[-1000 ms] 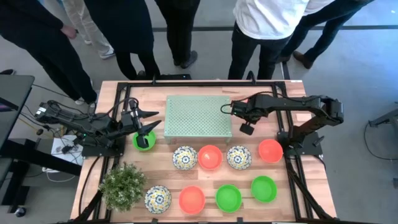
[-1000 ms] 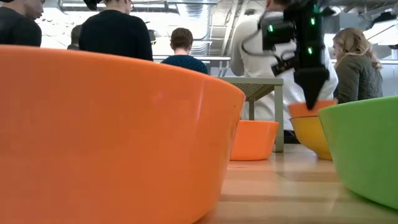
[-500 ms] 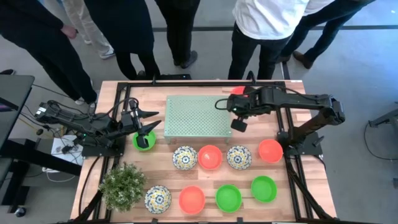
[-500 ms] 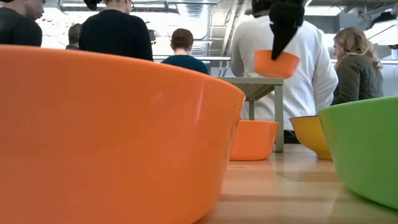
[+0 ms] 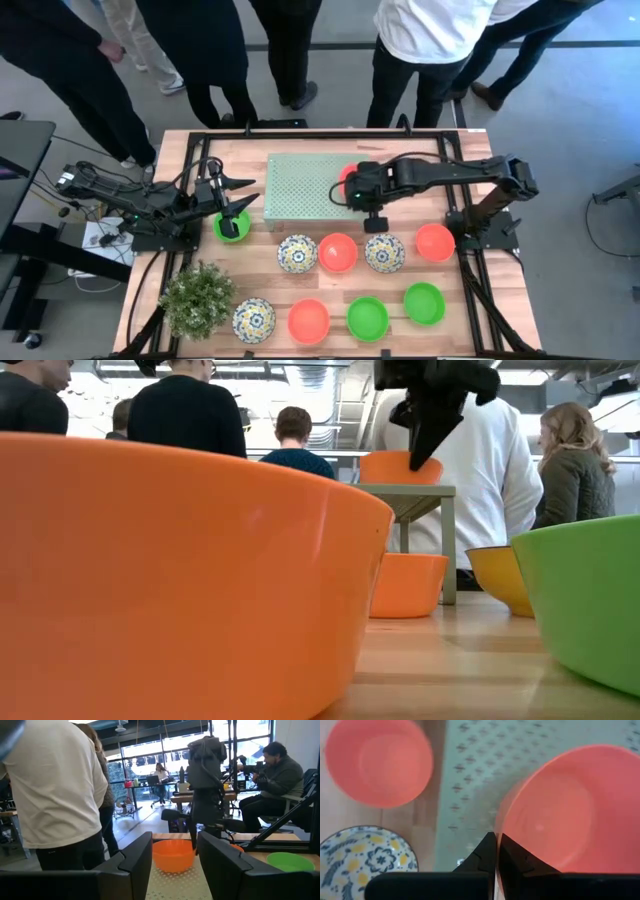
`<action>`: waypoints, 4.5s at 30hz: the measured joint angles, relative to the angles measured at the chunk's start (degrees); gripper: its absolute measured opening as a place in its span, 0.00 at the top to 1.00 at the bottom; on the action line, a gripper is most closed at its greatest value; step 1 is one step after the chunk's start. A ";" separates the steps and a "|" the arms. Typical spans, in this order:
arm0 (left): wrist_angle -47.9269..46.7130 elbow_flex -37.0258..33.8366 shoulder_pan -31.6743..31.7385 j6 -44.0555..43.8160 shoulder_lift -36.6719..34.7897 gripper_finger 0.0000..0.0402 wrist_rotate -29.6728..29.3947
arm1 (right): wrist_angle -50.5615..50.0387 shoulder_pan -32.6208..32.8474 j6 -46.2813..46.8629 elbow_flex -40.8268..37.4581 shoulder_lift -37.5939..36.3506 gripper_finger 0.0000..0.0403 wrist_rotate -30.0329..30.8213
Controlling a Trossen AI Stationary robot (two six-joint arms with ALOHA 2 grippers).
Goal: Pick & Place Mini bowls
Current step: Put the orange bowl on the shelf, then put the green bowl on the shelf
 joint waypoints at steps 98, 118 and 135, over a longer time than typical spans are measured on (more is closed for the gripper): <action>-57.30 16.06 0.00 -54.22 19.90 0.60 23.48 | 47.19 24.68 23.62 -53.43 -51.13 0.57 10.04; -72.73 16.04 2.65 -65.68 32.00 0.60 21.22 | 47.12 24.65 23.58 -53.48 -50.47 0.57 9.80; -72.95 16.02 4.35 -65.68 39.39 0.60 21.07 | 47.09 24.65 23.58 -53.48 -50.45 0.57 9.80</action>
